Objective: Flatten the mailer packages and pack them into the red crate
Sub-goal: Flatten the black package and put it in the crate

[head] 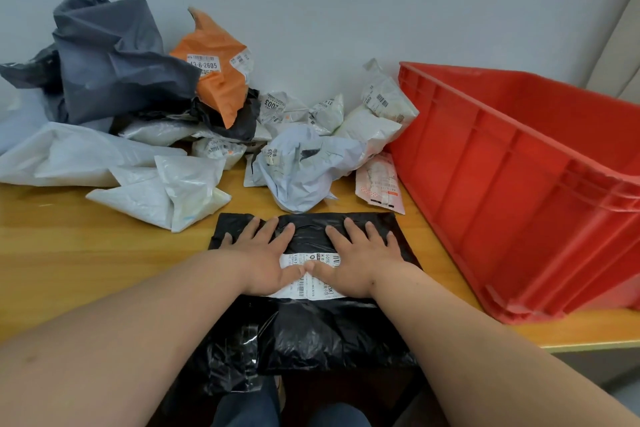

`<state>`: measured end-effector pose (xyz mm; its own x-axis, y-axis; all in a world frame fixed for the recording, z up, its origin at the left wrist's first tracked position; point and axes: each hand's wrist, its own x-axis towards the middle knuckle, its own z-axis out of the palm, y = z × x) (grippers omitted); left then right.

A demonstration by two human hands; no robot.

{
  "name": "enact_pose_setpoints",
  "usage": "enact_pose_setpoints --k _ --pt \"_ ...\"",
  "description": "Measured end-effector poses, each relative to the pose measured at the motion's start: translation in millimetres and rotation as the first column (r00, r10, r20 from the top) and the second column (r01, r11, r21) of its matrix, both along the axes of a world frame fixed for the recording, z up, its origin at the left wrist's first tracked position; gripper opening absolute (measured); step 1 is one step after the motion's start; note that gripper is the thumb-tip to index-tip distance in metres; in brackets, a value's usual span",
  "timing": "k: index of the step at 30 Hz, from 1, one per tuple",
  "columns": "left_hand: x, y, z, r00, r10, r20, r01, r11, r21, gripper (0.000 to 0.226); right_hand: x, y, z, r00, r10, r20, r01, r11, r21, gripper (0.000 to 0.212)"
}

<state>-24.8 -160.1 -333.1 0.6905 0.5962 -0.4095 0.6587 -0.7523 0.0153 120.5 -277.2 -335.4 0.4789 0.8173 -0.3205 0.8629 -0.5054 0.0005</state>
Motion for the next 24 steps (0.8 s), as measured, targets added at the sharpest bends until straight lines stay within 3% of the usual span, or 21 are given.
enact_pose_setpoints --k 17,21,24 --pt "10.5 30.1 -2.9 0.999 -0.019 0.049 0.020 1.000 -0.003 0.086 12.4 25.3 -7.3 1.000 -0.011 0.014 0.010 0.999 0.036 0.093" --pt "-1.3 26.3 2.9 0.994 -0.018 0.111 0.010 0.998 0.066 0.092 9.4 19.9 2.1 1.000 -0.008 0.011 0.008 1.000 0.011 0.087" --pt "-13.0 20.2 9.7 0.990 0.008 0.142 -0.019 0.997 0.073 0.102 2.1 11.0 12.7 0.999 -0.038 0.005 0.037 0.996 0.082 0.076"
